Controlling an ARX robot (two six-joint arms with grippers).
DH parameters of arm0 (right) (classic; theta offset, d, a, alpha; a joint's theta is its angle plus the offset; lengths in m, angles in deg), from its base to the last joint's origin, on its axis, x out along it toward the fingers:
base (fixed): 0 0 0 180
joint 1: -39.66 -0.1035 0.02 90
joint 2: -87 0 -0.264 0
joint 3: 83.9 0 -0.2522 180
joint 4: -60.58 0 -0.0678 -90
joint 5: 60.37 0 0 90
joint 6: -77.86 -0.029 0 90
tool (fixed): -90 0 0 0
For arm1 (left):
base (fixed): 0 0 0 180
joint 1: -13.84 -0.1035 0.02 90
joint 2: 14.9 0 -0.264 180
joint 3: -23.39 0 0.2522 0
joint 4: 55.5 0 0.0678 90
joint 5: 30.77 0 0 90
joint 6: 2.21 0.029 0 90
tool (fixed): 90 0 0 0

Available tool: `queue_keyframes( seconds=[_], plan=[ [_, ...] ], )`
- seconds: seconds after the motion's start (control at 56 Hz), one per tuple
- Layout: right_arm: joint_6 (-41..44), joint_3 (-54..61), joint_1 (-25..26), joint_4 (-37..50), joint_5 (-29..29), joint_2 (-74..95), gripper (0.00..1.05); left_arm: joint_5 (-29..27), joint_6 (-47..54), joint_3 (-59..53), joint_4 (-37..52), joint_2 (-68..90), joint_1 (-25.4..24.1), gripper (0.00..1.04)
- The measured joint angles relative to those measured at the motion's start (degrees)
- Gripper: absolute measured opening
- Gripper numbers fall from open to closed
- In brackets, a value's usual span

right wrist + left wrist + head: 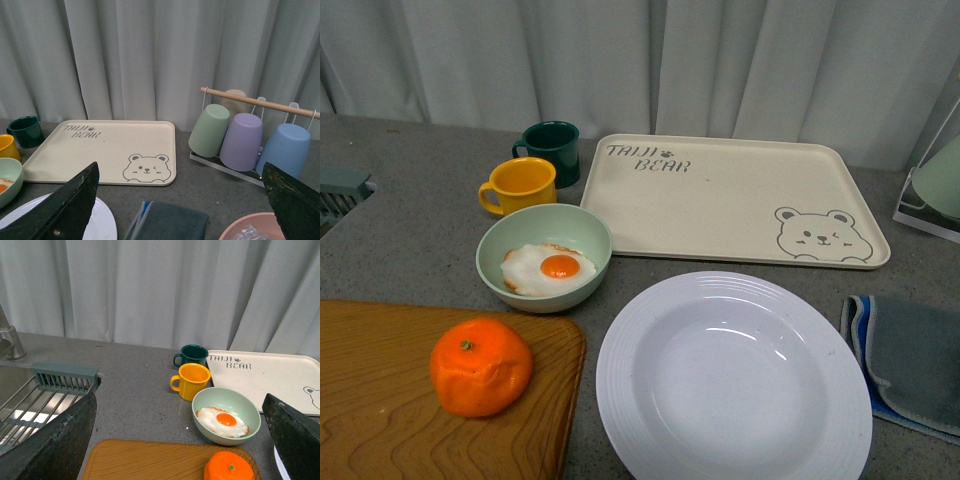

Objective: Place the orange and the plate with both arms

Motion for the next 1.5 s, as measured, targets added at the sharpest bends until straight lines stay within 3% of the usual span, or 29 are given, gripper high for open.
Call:
queue_keyframes(
  seconds=[0.911, 1.0, 1.304, 1.5],
  plan=[
    [0.0, 0.0, 0.0, 0.0, 0.0, 0.0, 0.95, -1.11, -0.52, 0.68, -2.21, 1.07, 0.44, 0.98],
    [0.0, 0.0, 0.0, 0.0, 0.0, -0.02, 0.95, -4.39, -2.93, 4.81, -11.21, 13.4, 3.02, 0.98],
    [0.0, 0.0, 0.0, 0.0, 0.0, -0.02, 0.95, -1.99, -8.09, 12.2, 7.37, 47.58, 7.8, 0.98],
    [0.0, 0.0, 0.0, 0.0, 0.0, -0.02, 0.95, 2.19, -10.75, 18.62, 11.54, 72.35, 8.52, 0.98]
  ],
)
